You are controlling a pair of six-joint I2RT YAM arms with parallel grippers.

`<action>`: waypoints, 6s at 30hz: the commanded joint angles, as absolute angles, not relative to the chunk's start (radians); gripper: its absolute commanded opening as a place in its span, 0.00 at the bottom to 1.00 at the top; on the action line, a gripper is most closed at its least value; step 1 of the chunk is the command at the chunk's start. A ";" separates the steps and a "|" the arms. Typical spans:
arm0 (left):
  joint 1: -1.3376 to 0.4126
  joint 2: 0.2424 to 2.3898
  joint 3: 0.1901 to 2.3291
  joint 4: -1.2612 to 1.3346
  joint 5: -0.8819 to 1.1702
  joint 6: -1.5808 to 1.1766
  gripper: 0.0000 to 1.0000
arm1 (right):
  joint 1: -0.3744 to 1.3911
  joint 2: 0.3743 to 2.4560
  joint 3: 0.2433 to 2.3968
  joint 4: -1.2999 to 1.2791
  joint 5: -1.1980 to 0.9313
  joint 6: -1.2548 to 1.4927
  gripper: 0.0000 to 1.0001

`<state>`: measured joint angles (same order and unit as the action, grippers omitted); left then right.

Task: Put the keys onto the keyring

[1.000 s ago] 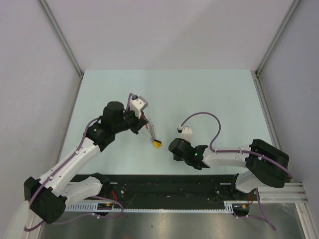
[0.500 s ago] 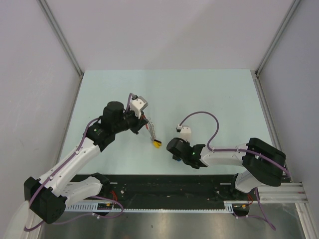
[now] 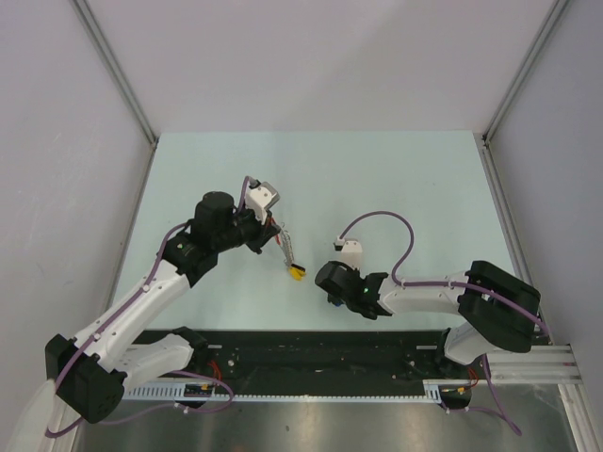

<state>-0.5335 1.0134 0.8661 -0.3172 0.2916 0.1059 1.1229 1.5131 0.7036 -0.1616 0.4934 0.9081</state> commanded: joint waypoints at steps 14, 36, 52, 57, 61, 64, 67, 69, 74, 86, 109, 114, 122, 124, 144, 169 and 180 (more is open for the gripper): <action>-0.526 0.986 0.911 -0.287 0.305 0.126 0.00 | 1.080 1.384 0.736 -0.169 0.499 0.549 0.00; -0.534 0.954 0.891 -0.222 0.621 0.301 0.01 | 0.684 0.913 0.774 -0.152 -0.302 0.003 0.00; -0.626 1.131 1.042 -0.364 0.801 0.557 0.00 | 0.663 0.920 0.945 -0.380 -0.466 -0.287 0.00; -0.632 1.120 0.996 -0.333 0.792 0.554 0.00 | 0.664 0.908 0.945 -0.382 -0.473 -0.284 0.00; -0.632 1.074 0.954 -0.289 0.677 0.460 0.01 | 0.663 0.962 0.946 -0.457 -0.356 -0.249 0.00; -0.632 1.022 0.940 -0.308 0.522 0.407 0.00 | 0.663 1.024 0.960 -0.546 -0.266 -0.236 0.00; -0.632 0.939 0.924 -0.311 0.343 0.338 0.00 | 0.666 1.058 0.979 -0.624 -0.168 -0.249 0.00; -0.632 0.890 0.888 -0.305 0.266 0.299 0.00 | 0.664 1.094 0.983 -0.682 -0.105 -0.253 0.00; -0.630 0.743 0.806 -0.299 0.114 0.273 0.00 | 0.663 1.199 1.025 -0.816 -0.052 -0.298 0.00; -0.627 0.663 0.739 -0.271 0.002 0.250 0.00 | 0.687 1.609 1.169 -0.917 -0.081 -0.383 0.00; -0.577 0.644 0.732 -0.261 0.043 0.245 0.00 | 0.815 1.937 1.419 -0.888 -0.084 -0.430 0.16; -0.574 0.647 0.732 -0.261 0.048 0.244 0.00 | 0.815 1.901 1.425 -0.877 -0.098 -0.411 0.26; -0.574 0.644 0.729 -0.256 0.049 0.242 0.01 | 0.788 1.741 1.330 -0.778 -0.126 -0.361 0.29; -0.574 0.644 0.727 -0.255 0.052 0.242 0.00 | 0.781 1.704 1.284 -0.737 -0.121 -0.338 0.29; -0.574 0.646 0.726 -0.252 0.057 0.239 0.01 | 0.681 1.393 0.740 -0.072 -0.186 -0.006 0.30; -0.574 0.655 0.724 -0.250 0.072 0.238 0.00 | 0.678 1.401 0.592 0.090 -0.183 0.060 0.24; -0.574 0.660 0.723 -0.250 0.075 0.241 0.00 | 0.680 1.402 0.571 0.127 -0.187 0.052 0.24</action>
<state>-0.5808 0.6613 0.7193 -0.3149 0.0574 0.2516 0.6823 1.4155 0.5709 0.0643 -0.1986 0.0525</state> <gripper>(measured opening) 0.006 0.241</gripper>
